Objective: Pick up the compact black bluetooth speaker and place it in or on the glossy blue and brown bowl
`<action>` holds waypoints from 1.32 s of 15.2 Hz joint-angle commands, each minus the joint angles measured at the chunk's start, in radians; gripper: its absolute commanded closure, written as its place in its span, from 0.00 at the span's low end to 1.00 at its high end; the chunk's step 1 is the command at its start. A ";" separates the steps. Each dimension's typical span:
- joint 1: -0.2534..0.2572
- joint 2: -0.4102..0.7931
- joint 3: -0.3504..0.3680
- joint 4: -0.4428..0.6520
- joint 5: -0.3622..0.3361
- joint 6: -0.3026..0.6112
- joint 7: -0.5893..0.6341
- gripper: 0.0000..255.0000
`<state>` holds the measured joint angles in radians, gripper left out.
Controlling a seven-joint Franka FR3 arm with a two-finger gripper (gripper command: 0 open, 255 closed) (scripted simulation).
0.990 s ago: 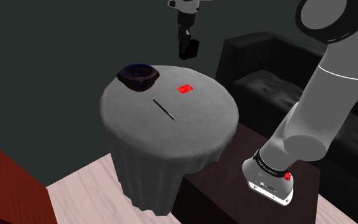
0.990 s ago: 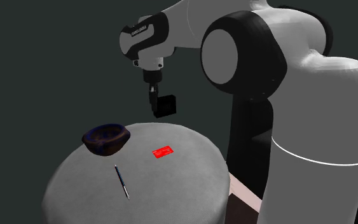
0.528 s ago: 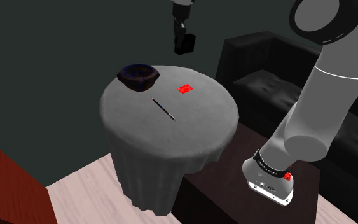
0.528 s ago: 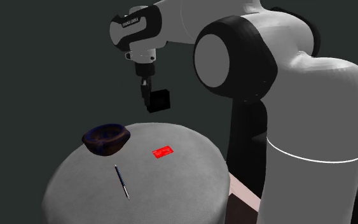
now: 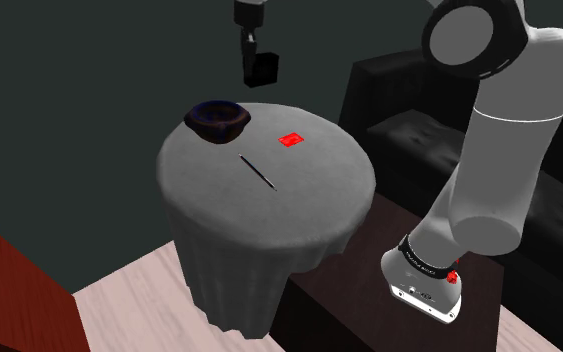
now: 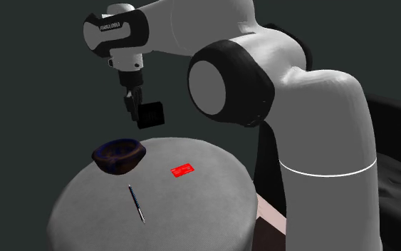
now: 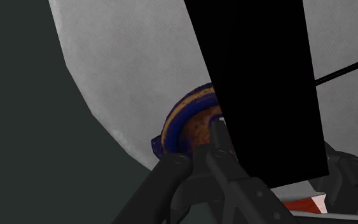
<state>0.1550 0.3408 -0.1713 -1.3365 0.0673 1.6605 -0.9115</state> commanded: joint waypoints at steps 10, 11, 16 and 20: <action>0.073 0.418 0.056 0.680 0.025 -0.258 0.173 1.00; 0.077 0.392 0.055 0.621 0.023 -0.224 0.171 1.00; 0.090 0.327 0.052 0.439 0.019 -0.108 0.166 1.00; 0.097 0.302 0.051 0.342 0.017 -0.036 0.164 1.00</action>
<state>0.2499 0.6519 -0.1203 -0.9641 0.0850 1.6018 -0.7466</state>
